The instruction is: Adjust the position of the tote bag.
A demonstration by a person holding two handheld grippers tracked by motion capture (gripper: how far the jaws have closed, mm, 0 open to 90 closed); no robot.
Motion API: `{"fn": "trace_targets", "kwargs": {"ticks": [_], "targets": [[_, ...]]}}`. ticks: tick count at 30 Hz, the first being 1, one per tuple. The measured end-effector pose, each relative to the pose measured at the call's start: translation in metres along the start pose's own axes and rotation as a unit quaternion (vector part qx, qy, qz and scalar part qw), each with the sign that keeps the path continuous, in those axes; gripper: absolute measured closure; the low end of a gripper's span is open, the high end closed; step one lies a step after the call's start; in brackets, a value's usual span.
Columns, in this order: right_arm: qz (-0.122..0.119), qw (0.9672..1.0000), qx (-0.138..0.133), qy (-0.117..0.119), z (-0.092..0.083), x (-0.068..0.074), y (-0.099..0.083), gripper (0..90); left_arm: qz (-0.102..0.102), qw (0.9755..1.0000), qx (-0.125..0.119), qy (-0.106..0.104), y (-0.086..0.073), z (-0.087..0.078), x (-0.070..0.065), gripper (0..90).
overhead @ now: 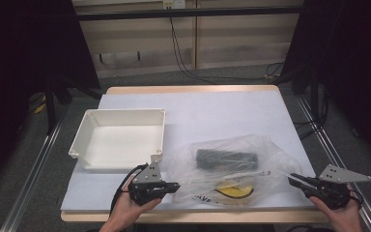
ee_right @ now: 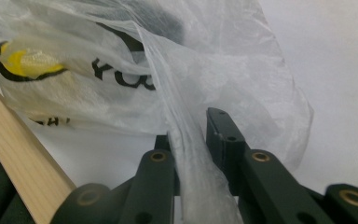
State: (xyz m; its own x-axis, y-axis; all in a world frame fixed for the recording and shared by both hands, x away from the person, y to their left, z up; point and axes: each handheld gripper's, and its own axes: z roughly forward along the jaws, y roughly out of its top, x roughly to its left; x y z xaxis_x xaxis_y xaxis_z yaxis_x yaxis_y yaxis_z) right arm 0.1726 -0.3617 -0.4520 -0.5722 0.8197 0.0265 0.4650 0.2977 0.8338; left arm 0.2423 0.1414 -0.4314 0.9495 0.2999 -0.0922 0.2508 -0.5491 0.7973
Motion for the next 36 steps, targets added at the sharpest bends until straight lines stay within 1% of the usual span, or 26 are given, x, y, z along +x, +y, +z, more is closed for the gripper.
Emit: {"fn": "trace_targets", "kwargs": {"ticks": [1, 2, 3, 4, 5, 7, 9, 10, 11, 12, 13, 14, 15, 16, 18, 19, 20, 21, 22, 25, 26, 28, 30, 32, 33, 36], "targets": [[-0.004, 1.0, -0.004, 0.001, -0.001, 0.001, 0.005, 82.3, 0.005, 0.9999, 0.008, 0.005, 0.0, -0.002, 0.001, 88.9], [-0.004, 1.0, -0.004, 0.001, -0.001, 0.001, 0.005, 82.3, 0.005, 1.0, 0.004, 0.005, 0.0, -0.003, 0.002, 88.9], [-0.01, 0.9999, -0.007, -0.002, -0.001, 0.0, 0.009, 82.2, 0.007, 0.9999, 0.006, 0.012, 0.001, -0.007, 0.004, 88.9], [-0.01, 0.9999, -0.007, -0.002, -0.001, 0.0, 0.009, 82.2, 0.007, 0.9999, 0.006, 0.012, 0.001, -0.007, 0.004, 88.9], [-0.011, 0.9999, -0.01, -0.005, -0.002, -0.001, 0.011, 82.2, 0.002, 0.9999, 0.002, 0.016, 0.002, -0.009, 0.006, 88.9], [-0.014, 0.9998, -0.012, -0.002, -0.004, -0.004, 0.017, 83.0, 0.003, 0.9996, 0.0, 0.027, 0.006, -0.014, 0.01, 89.2], [-0.015, 0.9998, -0.01, -0.005, -0.004, -0.004, 0.019, 83.1, 0.001, 0.9995, 0.002, 0.032, 0.008, -0.014, 0.011, 89.4], [-0.016, 0.9998, -0.011, -0.007, -0.004, -0.005, 0.021, 83.2, 0.005, 0.9993, 0.006, 0.036, 0.009, -0.015, 0.012, 89.5], [-0.029, 0.9994, -0.014, -0.012, -0.005, -0.007, 0.026, 82.7, 0.009, 0.9991, 0.011, 0.04, 0.011, -0.015, 0.013, 89.6], [-0.029, 0.9994, -0.014, -0.012, -0.005, -0.007, 0.026, 82.7, 0.01, 0.999, 0.009, 0.043, 0.012, -0.016, 0.013, 89.6], [-0.029, 0.9993, -0.022, -0.013, -0.007, -0.011, 0.03, 82.8, 0.006, 0.999, 0.004, 0.045, 0.012, -0.017, 0.014, 89.6], [-0.029, 0.9993, -0.022, -0.013, -0.007, -0.011, 0.03, 82.8, 0.005, 0.999, 0.001, 0.044, 0.012, -0.018, 0.014, 89.6], [-0.029, 0.9993, -0.021, -0.014, -0.008, -0.013, 0.032, 82.9, 0.01, 0.9989, 0.007, 0.045, 0.012, -0.019, 0.014, 89.6], [-0.031, 0.9992, -0.021, -0.012, -0.007, -0.017, 0.036, 82.7, 0.008, 0.9989, 0.007, 0.045, 0.012, -0.019, 0.014, 89.6], [-0.034, 0.9992, -0.019, -0.012, -0.006, -0.018, 0.038, 82.6, 0.013, 0.9988, 0.015, 0.046, 0.012, -0.018, 0.014, 89.7], [-0.034, 0.9992, -0.016, -0.011, -0.004, -0.019, 0.039, 81.3, 0.014, 0.9985, 0.02, 0.049, 0.012, -0.017, 0.014, 89.7], [-0.043, 0.9987, -0.014, -0.022, 0.0, -0.02, 0.042, 76.6, 0.009, 0.9985, 0.018, 0.051, 0.012, -0.016, 0.015, 89.7], [-0.044, 0.9986, -0.011, -0.027, 0.002, -0.021, 0.044, 76.4, 0.012, 0.9982, 0.024, 0.054, 0.013, -0.016, 0.016, 89.7], [-0.043, 0.9988, -0.009, -0.019, 0.004, -0.022, 0.046, 76.4, 0.01, 0.9981, 0.022, 0.056, 0.013, -0.017, 0.017, 89.7], [-0.044, 0.9988, -0.006, -0.02, 0.008, -0.024, 0.05, 75.1, 0.009, 0.998, 0.019, 0.059, 0.015, -0.02, 0.024, 89.7], [-0.047, 0.9988, -0.001, -0.012, 0.012, -0.027, 0.055, 75.1, 0.008, 0.9977, 0.024, 0.062, 0.016, -0.021, 0.027, 89.7], [-0.05, 0.9986, 0.001, -0.014, 0.013, -0.028, 0.057, 75.2, 0.006, 0.9976, 0.026, 0.064, 0.016, -0.022, 0.03, 89.7], [-0.065, 0.9977, 0.012, -0.009, 0.019, -0.031, 0.063, 78.1, 0.006, 0.9976, 0.031, 0.062, 0.016, -0.021, 0.032, 89.7], [-0.063, 0.9978, 0.017, -0.004, 0.02, -0.031, 0.064, 78.8, -0.001, 0.9976, 0.038, 0.058, 0.014, -0.02, 0.032, 89.7], [-0.066, 0.9976, 0.022, 0.001, 0.025, -0.032, 0.065, 82.3, 0.003, 0.9976, 0.04, 0.056, 0.013, -0.019, 0.033, 89.7], [-0.066, 0.9974, 0.029, 0.009, 0.029, -0.033, 0.068, 83.9, 0.005, 0.9973, 0.047, 0.057, 0.013, -0.018, 0.032, 89.7]]}}
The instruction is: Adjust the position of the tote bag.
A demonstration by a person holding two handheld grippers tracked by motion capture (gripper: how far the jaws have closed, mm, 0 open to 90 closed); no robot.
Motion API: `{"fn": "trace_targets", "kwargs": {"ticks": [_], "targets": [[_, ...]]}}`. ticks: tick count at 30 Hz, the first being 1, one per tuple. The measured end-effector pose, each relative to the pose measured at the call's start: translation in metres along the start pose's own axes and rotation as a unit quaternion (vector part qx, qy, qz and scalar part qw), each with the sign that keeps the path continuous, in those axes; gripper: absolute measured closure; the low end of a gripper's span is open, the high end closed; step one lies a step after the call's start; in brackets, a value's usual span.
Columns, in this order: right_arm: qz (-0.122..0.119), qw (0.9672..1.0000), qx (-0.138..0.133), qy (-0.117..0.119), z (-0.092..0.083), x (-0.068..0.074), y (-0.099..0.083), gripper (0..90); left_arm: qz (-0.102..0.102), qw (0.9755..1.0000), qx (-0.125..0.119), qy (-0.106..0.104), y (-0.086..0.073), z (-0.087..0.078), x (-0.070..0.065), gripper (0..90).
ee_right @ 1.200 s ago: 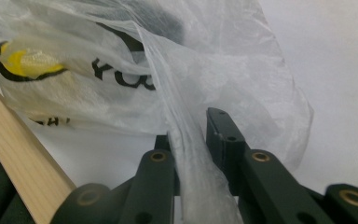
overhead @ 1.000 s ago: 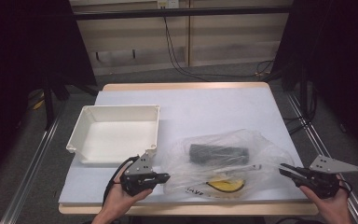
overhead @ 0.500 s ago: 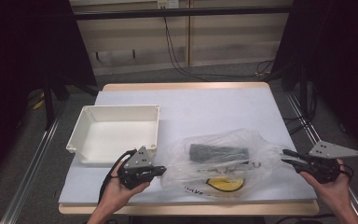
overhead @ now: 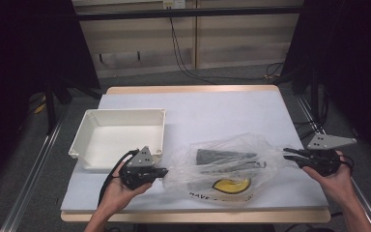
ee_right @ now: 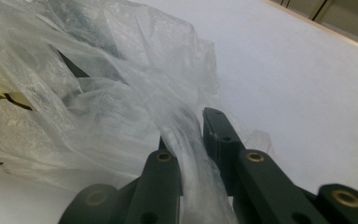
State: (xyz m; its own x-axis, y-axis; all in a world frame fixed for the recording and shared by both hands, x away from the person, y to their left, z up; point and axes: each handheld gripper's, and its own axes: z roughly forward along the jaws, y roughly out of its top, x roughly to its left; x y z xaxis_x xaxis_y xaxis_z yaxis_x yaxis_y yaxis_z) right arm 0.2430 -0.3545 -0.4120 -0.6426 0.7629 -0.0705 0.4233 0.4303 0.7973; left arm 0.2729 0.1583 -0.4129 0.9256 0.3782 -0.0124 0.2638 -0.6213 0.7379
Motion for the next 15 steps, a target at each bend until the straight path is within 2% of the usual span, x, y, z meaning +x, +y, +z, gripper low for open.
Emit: {"fn": "trace_targets", "kwargs": {"ticks": [1, 3, 7, 8, 12, 14, 15], "targets": [[-0.002, 0.9998, 0.015, 0.011, 0.005, 0.0, 0.005, 84.5, 0.003, 1.0, 0.006, 0.003, 0.0, 0.0, 0.001, 89.7], [-0.009, 0.9996, 0.025, 0.005, 0.008, -0.001, 0.008, 85.3, -0.001, 1.0, 0.004, 0.006, 0.0, 0.0, 0.004, 89.7], [-0.013, 0.999, 0.036, 0.023, 0.014, -0.004, 0.016, 87.0, -0.022, 0.9995, 0.006, 0.02, 0.0, 0.0, 0.013, 89.6], [-0.013, 0.9989, 0.04, 0.022, 0.015, -0.005, 0.018, 87.3, -0.019, 0.9996, 0.009, 0.018, 0.001, 0.0, 0.015, 89.7], [-0.013, 0.999, 0.039, 0.018, 0.019, -0.011, 0.025, 87.4, -0.017, 0.9996, 0.009, 0.02, 0.001, -0.002, 0.018, 89.7], [-0.011, 0.9991, 0.037, 0.016, 0.019, -0.013, 0.028, 87.3, -0.023, 0.9995, 0.0, 0.02, 0.003, -0.004, 0.022, 89.7], [-0.011, 0.9994, 0.032, 0.009, 0.02, -0.014, 0.033, 87.1, -0.022, 0.9995, 0.0, 0.022, 0.006, -0.004, 0.024, 89.8]]}}
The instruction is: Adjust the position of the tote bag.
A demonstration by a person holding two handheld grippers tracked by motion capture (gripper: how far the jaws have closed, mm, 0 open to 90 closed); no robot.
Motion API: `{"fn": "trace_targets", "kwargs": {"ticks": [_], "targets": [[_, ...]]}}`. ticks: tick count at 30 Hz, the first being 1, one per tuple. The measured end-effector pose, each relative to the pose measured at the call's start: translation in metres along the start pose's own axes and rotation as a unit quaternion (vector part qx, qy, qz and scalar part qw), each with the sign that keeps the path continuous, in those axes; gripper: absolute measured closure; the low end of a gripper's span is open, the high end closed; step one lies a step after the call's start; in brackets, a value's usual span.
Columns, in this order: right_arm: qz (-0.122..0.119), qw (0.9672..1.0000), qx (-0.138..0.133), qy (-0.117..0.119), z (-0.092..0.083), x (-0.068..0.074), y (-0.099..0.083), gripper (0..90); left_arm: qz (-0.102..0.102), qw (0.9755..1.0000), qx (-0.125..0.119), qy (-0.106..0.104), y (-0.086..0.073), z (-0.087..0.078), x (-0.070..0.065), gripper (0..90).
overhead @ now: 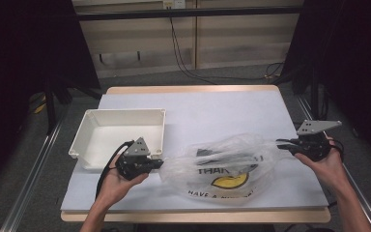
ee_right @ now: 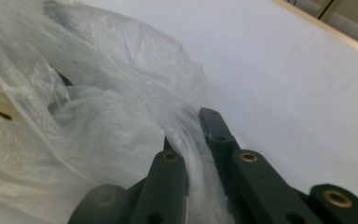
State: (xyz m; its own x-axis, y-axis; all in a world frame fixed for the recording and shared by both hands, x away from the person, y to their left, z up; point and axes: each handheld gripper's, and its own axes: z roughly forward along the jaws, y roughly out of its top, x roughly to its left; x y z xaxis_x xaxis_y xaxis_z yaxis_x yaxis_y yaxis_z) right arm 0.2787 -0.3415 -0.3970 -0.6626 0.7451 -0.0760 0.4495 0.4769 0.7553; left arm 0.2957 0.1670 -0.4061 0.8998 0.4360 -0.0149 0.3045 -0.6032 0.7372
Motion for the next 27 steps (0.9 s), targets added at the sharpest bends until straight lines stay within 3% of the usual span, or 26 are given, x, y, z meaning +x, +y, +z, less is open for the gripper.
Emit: {"fn": "trace_targets", "kwargs": {"ticks": [1, 2, 6, 8, 9, 10, 12, 17, 19, 20, 25, 26, 27], "targets": [[-0.007, 1.0, -0.001, -0.001, 0.0, 0.001, 0.004, 86.9, 0.01, 0.9998, 0.015, 0.005, 0.007, 0.0, 0.004, 89.8], [-0.007, 1.0, -0.001, -0.001, 0.0, 0.001, 0.004, 86.9, 0.01, 0.9998, 0.015, 0.005, 0.007, 0.0, 0.004, 89.8], [-0.006, 0.9998, -0.018, -0.011, -0.003, -0.004, 0.016, 87.4, 0.001, 0.9999, -0.015, 0.006, 0.012, -0.007, 0.013, 89.9], [-0.004, 0.9999, -0.012, -0.006, -0.002, -0.006, 0.016, 87.7, 0.012, 0.9999, 0.006, -0.003, 0.011, -0.005, 0.011, 90.0], [-0.009, 0.9999, 0.007, -0.007, 0.0, -0.007, 0.016, 88.0, 0.02, 0.9997, 0.014, -0.009, 0.01, -0.004, 0.01, 90.0], [-0.025, 0.9985, 0.044, -0.018, 0.007, -0.002, 0.013, 88.7, 0.016, 0.9998, 0.009, -0.002, 0.009, -0.003, 0.007, 90.0], [-0.033, 0.9972, 0.063, -0.021, 0.014, 0.0, 0.009, 88.8, 0.02, 0.9994, 0.024, 0.01, 0.005, -0.001, 0.007, 90.0], [-0.017, 0.9973, 0.069, -0.019, 0.025, -0.004, -0.004, 89.1, 0.013, 0.9989, 0.044, 0.003, -0.001, 0.007, 0.007, 90.0], [-0.02, 0.996, 0.084, -0.023, 0.032, -0.005, -0.01, 89.6, 0.016, 0.9986, 0.049, 0.006, -0.001, 0.009, 0.003, 90.0], [-0.022, 0.9941, 0.102, -0.03, 0.038, -0.005, -0.015, 89.8, 0.027, 0.9974, 0.065, 0.015, 0.0, 0.012, 0.0, 90.0], [-0.014, 0.9936, 0.107, -0.034, 0.04, -0.009, -0.021, 89.9, 0.009, 0.9986, 0.052, -0.002, -0.004, 0.016, 0.002, 90.0], [-0.011, 0.9932, 0.11, -0.035, 0.04, -0.006, -0.022, 89.5, 0.017, 0.9984, 0.054, 0.001, -0.005, 0.015, 0.003, 90.0], [-0.017, 0.9948, 0.096, -0.028, 0.04, -0.007, -0.022, 88.4, 0.013, 0.9987, 0.048, -0.005, -0.005, 0.014, 0.003, 90.0]]}}
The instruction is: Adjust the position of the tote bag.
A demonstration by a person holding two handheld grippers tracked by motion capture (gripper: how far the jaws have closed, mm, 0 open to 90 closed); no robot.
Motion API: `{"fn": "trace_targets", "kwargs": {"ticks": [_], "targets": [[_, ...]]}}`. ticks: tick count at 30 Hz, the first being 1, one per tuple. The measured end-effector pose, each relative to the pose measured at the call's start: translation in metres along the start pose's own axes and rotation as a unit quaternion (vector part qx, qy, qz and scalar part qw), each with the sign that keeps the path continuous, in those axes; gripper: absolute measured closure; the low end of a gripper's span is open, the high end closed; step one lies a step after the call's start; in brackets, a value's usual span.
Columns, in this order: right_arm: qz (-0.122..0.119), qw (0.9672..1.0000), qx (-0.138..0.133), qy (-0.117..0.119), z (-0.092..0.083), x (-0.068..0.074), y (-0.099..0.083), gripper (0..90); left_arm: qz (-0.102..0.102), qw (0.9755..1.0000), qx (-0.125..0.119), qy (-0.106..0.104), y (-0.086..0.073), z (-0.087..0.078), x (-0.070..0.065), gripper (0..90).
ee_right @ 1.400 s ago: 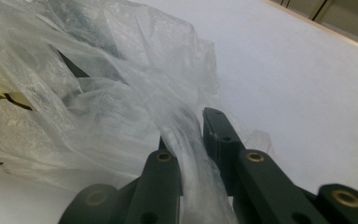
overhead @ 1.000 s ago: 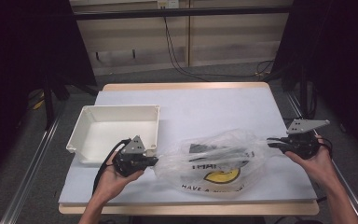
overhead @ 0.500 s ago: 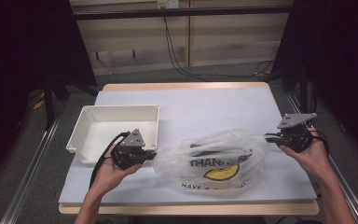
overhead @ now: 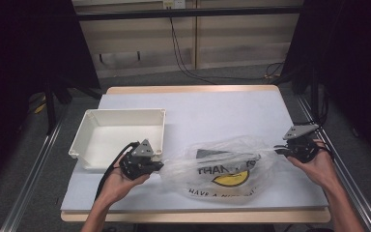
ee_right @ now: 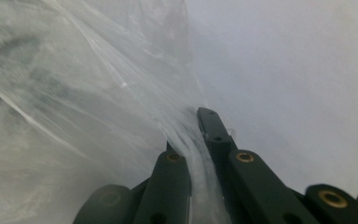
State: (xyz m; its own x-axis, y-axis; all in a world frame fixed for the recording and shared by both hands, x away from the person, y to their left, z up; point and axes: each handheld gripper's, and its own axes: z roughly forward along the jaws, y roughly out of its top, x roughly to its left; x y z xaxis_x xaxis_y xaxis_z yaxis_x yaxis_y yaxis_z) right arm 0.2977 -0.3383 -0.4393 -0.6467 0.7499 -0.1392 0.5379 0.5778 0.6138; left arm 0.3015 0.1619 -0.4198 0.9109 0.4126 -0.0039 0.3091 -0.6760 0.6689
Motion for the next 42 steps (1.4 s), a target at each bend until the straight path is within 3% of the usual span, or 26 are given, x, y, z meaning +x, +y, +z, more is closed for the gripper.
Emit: {"fn": "trace_targets", "kwargs": {"ticks": [2, 3, 4, 8, 9, 11, 14, 15, 17, 19, 21, 23, 24, 26, 27, 28, 30, 31, 32, 33, 35, 38, 40, 42], "targets": [[0.003, 0.9999, -0.013, 0.003, -0.002, 0.0, 0.0, 84.9, -0.004, 0.9998, -0.019, -0.007, 0.0, -0.003, 0.0, 89.9], [0.014, 0.9987, -0.042, 0.025, -0.008, 0.001, 0.001, 82.2, -0.006, 0.9995, -0.028, -0.013, 0.0, -0.004, -0.001, 89.0], [0.011, 0.9979, -0.056, 0.03, -0.01, 0.002, 0.002, 80.7, -0.004, 0.9988, -0.043, -0.024, 0.001, -0.005, -0.003, 88.1], [0.013, 0.9957, -0.082, 0.041, -0.014, 0.005, 0.005, 74.3, -0.008, 0.9984, -0.051, -0.024, 0.002, -0.005, -0.005, 80.3], [0.018, 0.9943, -0.094, 0.046, -0.017, 0.007, 0.006, 69.1, -0.01, 0.9982, -0.053, -0.025, 0.002, -0.006, -0.005, 69.7], [0.02, 0.9941, -0.097, 0.045, -0.019, 0.007, 0.006, 65.6, -0.016, 0.9976, -0.062, -0.024, 0.002, -0.01, -0.005, 66.4], [0.027, 0.9907, -0.125, 0.046, -0.029, 0.009, 0.004, 54.1, -0.022, 0.9957, -0.087, -0.025, 0.003, -0.019, -0.005, 57.2], [0.031, 0.9894, -0.134, 0.048, -0.033, 0.009, 0.005, 51.6, -0.025, 0.9939, -0.105, -0.026, 0.004, -0.026, -0.005, 54.9], [0.031, 0.9878, -0.146, 0.044, -0.041, 0.01, 0.006, 47.3, -0.026, 0.993, -0.112, -0.026, 0.005, -0.028, -0.005, 48.0], [0.032, 0.9871, -0.152, 0.041, -0.045, 0.012, 0.007, 45.8, -0.029, 0.9903, -0.133, -0.029, 0.009, -0.034, -0.007, 45.4], [0.029, 0.9839, -0.172, 0.04, -0.056, 0.016, 0.011, 42.9, -0.025, 0.9893, -0.142, -0.024, 0.014, -0.036, -0.011, 46.6], [0.028, 0.9812, -0.186, 0.043, -0.063, 0.02, 0.014, 45.5, -0.011, 0.9876, -0.153, -0.034, 0.021, -0.036, -0.018, 57.0], [0.028, 0.9812, -0.186, 0.043, -0.063, 0.02, 0.014, 45.5, -0.006, 0.9871, -0.156, -0.036, 0.026, -0.035, -0.023, 57.0], [0.018, 0.9794, -0.193, 0.056, -0.067, 0.025, 0.019, 53.6, 0.013, 0.9874, -0.149, -0.051, 0.036, -0.028, -0.03, 68.3], [0.007, 0.9793, -0.189, 0.071, -0.066, 0.032, 0.024, 62.8, 0.018, 0.9873, -0.144, -0.065, 0.044, -0.017, -0.036, 75.0], [0.007, 0.9793, -0.189, 0.071, -0.066, 0.032, 0.024, 62.8, 0.018, 0.9873, -0.144, -0.065, 0.044, -0.017, -0.036, 77.0], [-0.007, 0.9796, -0.178, 0.093, -0.054, 0.044, 0.029, 74.1, 0.029, 0.9904, -0.114, -0.073, 0.055, 0.005, -0.041, 79.0], [-0.007, 0.9796, -0.178, 0.093, -0.054, 0.044, 0.029, 74.1, 0.029, 0.9904, -0.114, -0.073, 0.055, 0.005, -0.041, 80.1], [-0.016, 0.9808, -0.169, 0.096, -0.049, 0.048, 0.031, 77.5, 0.032, 0.9915, -0.101, -0.076, 0.058, 0.011, -0.04, 80.1], [-0.03, 0.9839, -0.148, 0.096, -0.037, 0.054, 0.034, 82.3, 0.034, 0.9911, -0.099, -0.083, 0.061, 0.019, -0.04, 80.6], [-0.035, 0.9855, -0.136, 0.096, -0.028, 0.058, 0.036, 85.7, 0.032, 0.9923, -0.085, -0.085, 0.066, 0.032, -0.04, 81.6], [-0.034, 0.9865, -0.132, 0.091, -0.021, 0.058, 0.038, 88.4, 0.054, 0.9927, -0.06, -0.089, 0.075, 0.048, -0.041, 83.3], [-0.036, 0.9882, -0.125, 0.082, -0.016, 0.058, 0.039, 89.8, 0.065, 0.9903, -0.056, -0.109, 0.08, 0.056, -0.044, 85.9], [-0.033, 0.9898, -0.113, 0.08, -0.011, 0.057, 0.035, 90.0, 0.062, 0.9907, -0.052, -0.11, 0.083, 0.059, -0.047, 86.7]]}}
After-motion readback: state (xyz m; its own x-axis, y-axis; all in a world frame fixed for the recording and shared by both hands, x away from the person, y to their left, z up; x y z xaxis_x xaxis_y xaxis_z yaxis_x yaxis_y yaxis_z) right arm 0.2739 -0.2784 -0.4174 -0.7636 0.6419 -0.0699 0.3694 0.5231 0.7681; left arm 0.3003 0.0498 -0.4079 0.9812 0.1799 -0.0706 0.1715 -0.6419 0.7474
